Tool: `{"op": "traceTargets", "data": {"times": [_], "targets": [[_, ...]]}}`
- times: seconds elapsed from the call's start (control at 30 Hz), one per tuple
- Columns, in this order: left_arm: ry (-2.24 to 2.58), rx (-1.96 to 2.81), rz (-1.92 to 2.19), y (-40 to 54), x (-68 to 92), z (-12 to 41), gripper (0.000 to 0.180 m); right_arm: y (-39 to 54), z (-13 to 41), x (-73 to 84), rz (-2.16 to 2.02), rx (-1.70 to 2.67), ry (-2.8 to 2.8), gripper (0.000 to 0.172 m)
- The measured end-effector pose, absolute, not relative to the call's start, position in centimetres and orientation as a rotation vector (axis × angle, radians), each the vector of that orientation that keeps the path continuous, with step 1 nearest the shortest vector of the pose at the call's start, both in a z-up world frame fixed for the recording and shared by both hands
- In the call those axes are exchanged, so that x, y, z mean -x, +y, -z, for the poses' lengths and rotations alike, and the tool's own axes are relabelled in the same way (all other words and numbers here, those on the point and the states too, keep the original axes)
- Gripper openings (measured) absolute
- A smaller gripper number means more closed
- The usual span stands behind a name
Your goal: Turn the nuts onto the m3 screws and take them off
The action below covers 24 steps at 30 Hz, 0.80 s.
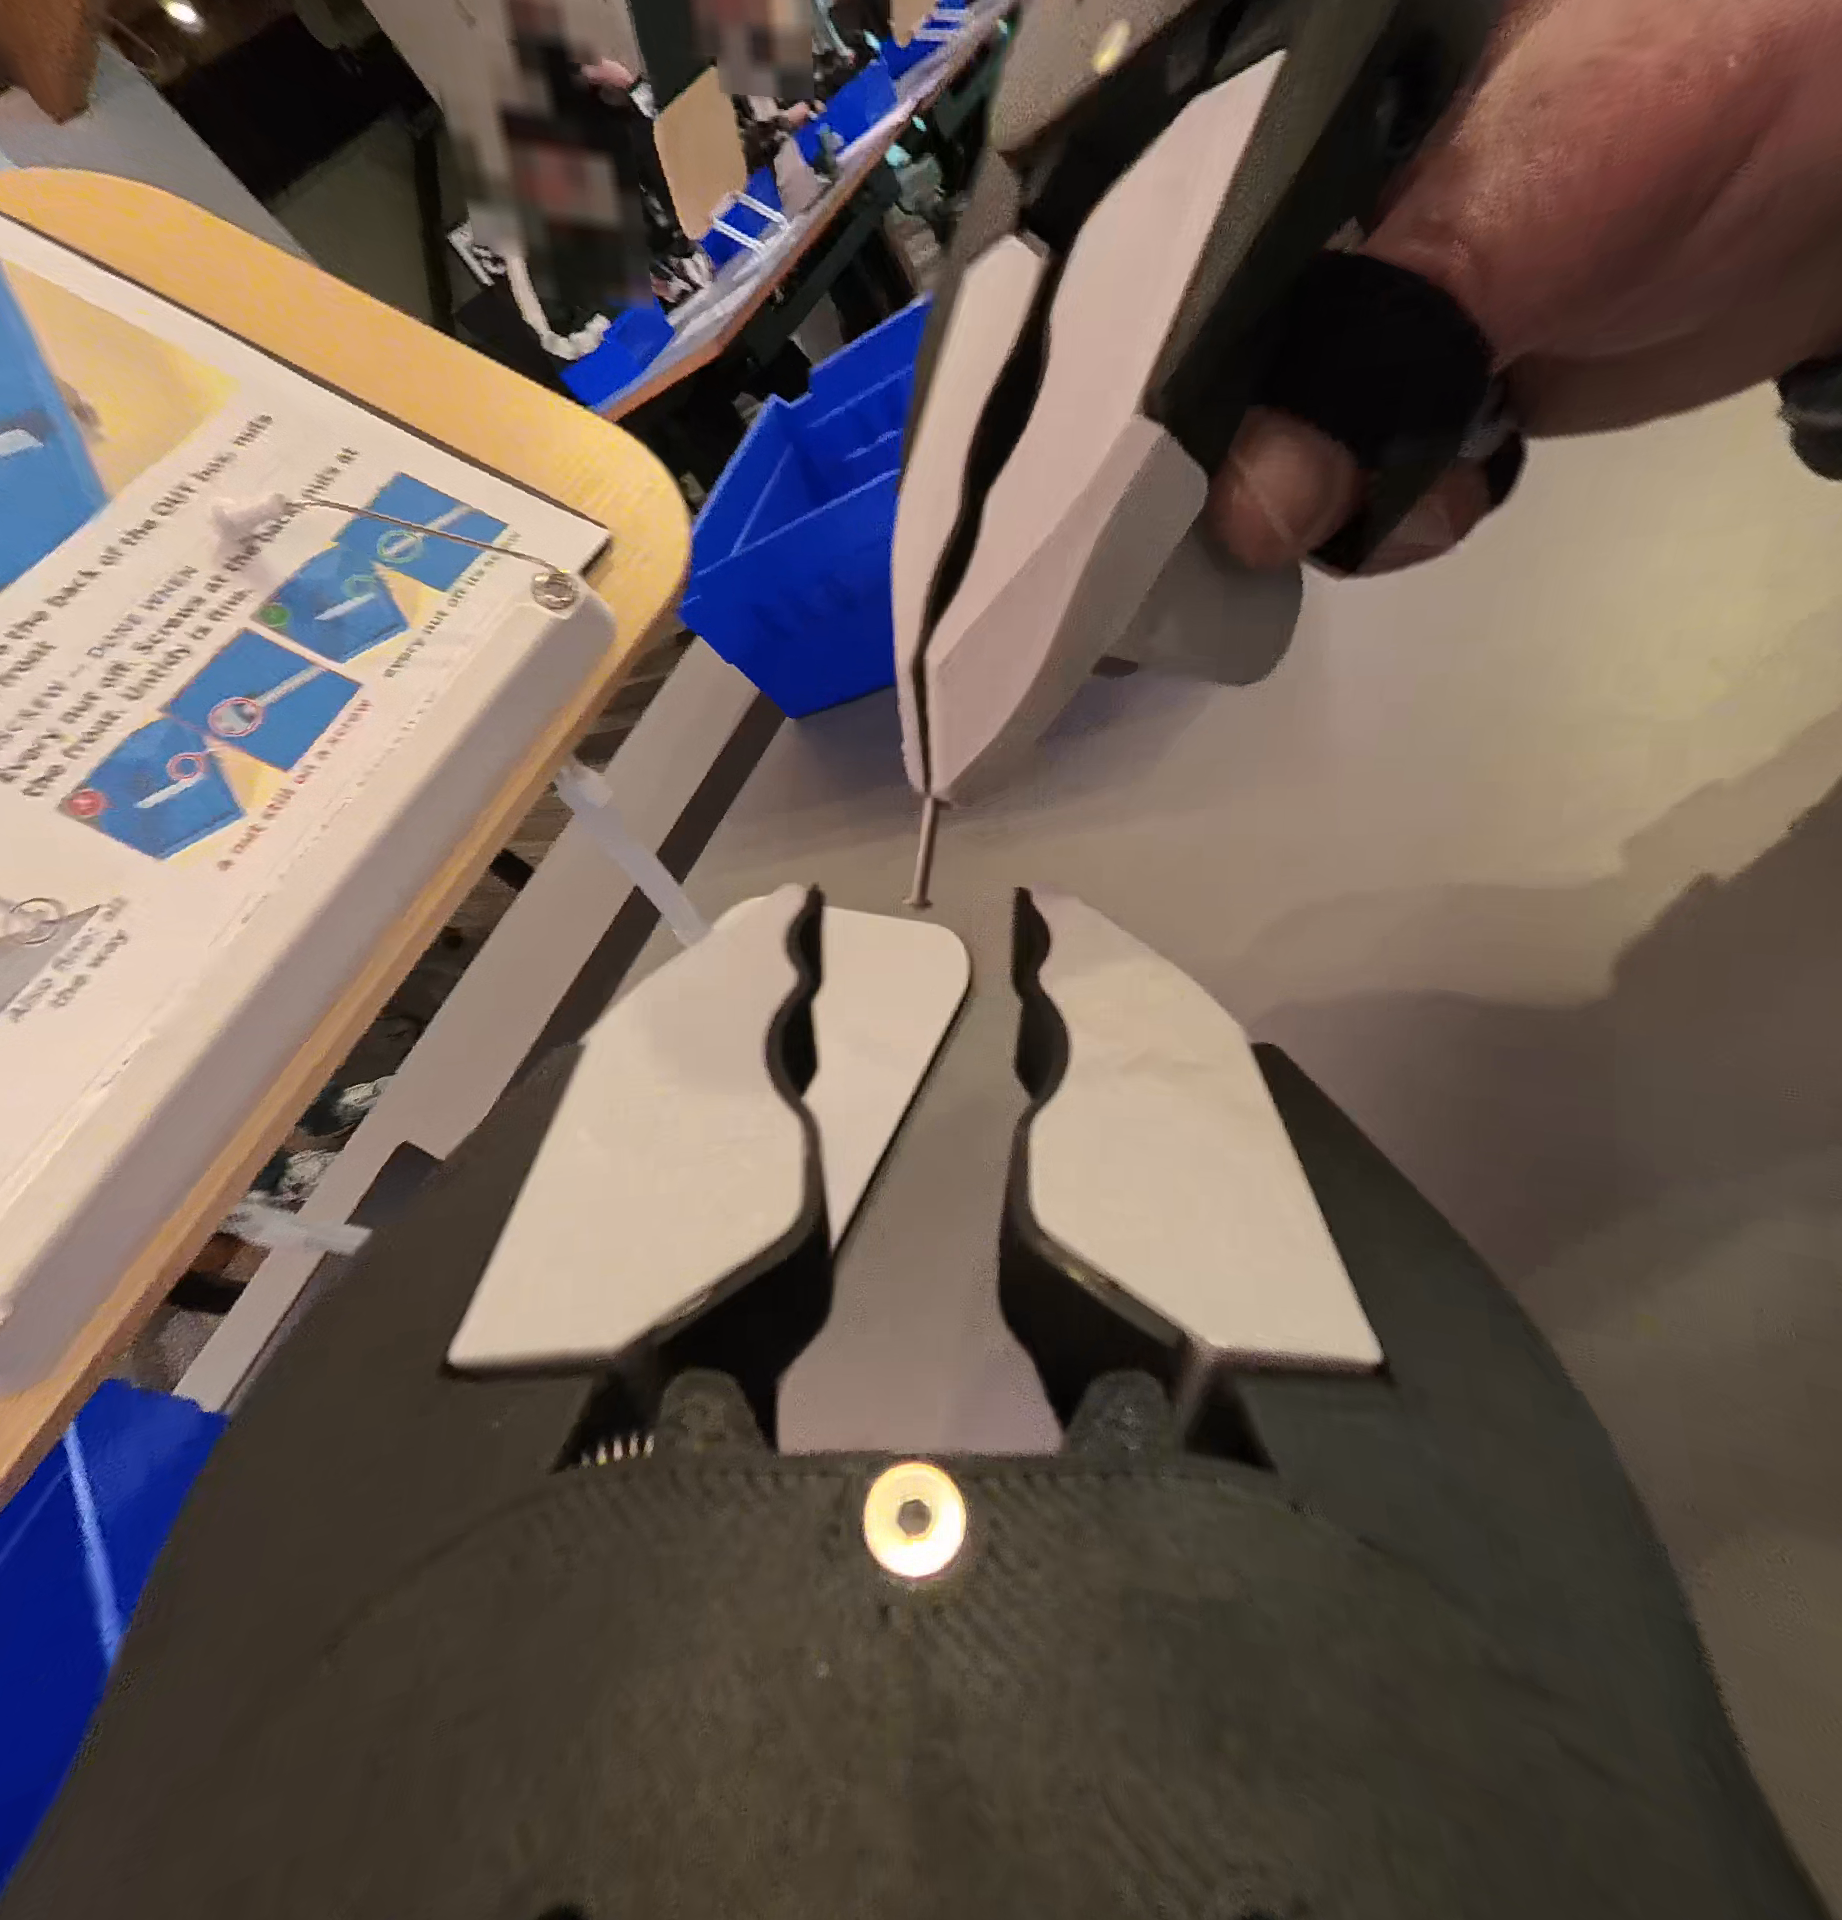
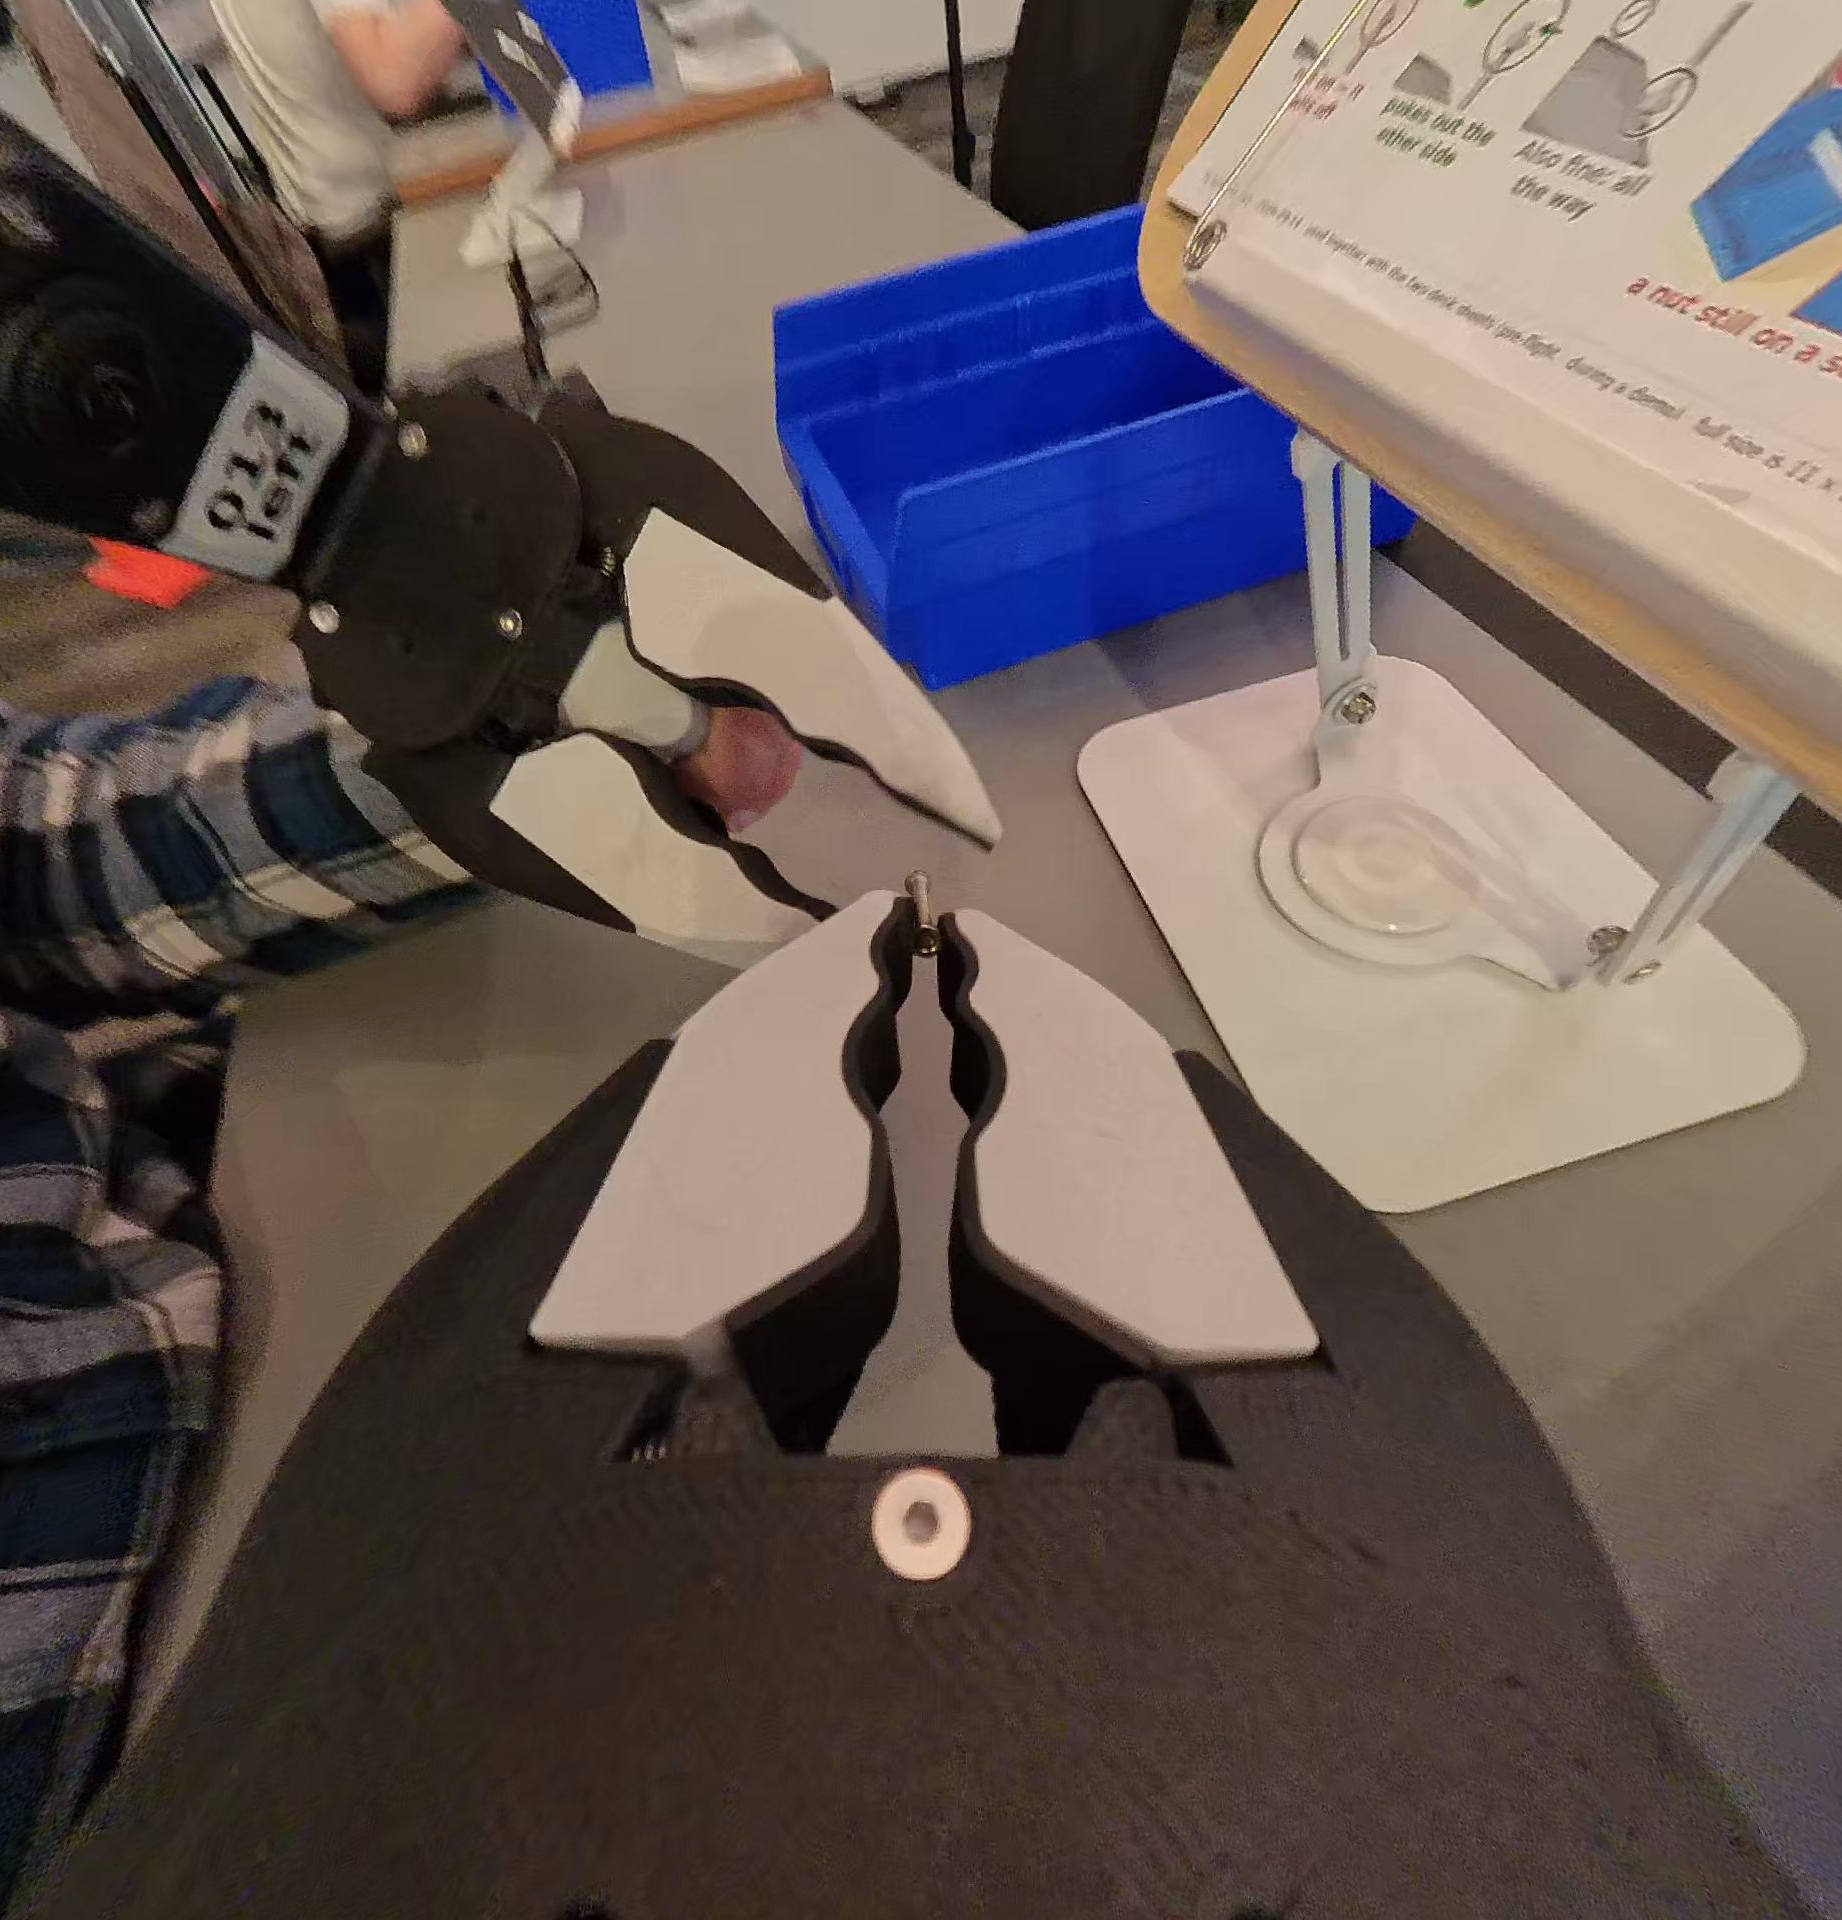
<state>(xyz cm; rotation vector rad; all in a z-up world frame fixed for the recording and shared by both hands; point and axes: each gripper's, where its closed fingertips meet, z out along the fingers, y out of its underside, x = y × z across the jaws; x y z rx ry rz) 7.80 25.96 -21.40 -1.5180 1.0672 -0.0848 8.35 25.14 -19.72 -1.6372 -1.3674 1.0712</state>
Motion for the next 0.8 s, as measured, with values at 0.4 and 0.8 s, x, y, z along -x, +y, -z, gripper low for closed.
{"op": "traceTargets", "data": {"times": [0.4, 0.8], "targets": [[1.118, 1.364, -0.023, 25.0, -8.6, 20.1, 0.030, 25.0, 19.1, -8.9, -1.803, 1.617, -1.039, 0.005], [1.152, 1.362, -0.004, 24.6, -8.7, 20.3, 0.004, 23.9, 19.0, -9.0, -1.915, 1.588, -1.075, 0.005]]}}
